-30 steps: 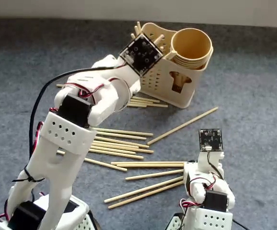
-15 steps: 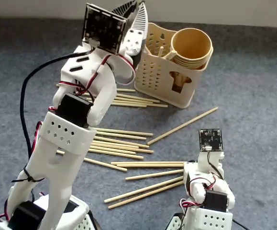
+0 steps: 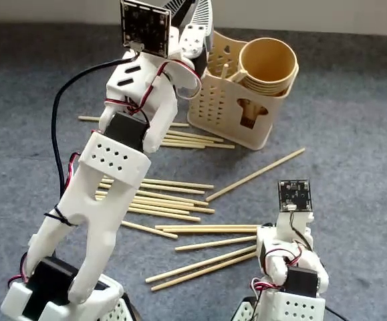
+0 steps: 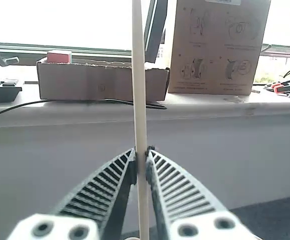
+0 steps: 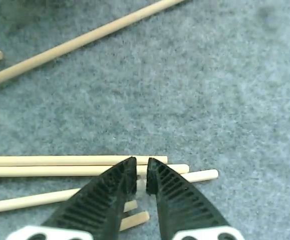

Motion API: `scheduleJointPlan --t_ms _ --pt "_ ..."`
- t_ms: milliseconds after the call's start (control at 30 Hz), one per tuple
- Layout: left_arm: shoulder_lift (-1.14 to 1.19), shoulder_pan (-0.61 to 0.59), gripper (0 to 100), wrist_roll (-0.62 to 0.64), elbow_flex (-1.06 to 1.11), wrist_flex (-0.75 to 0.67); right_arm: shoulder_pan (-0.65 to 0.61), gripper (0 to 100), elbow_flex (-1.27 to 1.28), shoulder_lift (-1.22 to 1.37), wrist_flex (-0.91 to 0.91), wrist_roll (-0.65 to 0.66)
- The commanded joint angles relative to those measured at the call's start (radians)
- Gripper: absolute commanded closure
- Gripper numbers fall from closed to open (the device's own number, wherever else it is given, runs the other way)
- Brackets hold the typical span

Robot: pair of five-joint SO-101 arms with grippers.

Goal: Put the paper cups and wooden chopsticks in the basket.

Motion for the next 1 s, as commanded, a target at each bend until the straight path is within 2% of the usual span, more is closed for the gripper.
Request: scheduleJointPlan --t_ms 0,633,967 --pt "-0.004 -0.021 99 0.003 -0.007 -0.023 0.012 95.0 0.054 -0.01 -0.028 0.012" --pt "-0.012 -0.022 99 0.009 0.117 -0.025 0.012 95.0 0.054 -0.01 -0.028 0.012" --pt "-0.242 -0.022 99 0.009 0.105 -0.018 0.012 95.0 0.054 -0.01 -0.028 0.012"
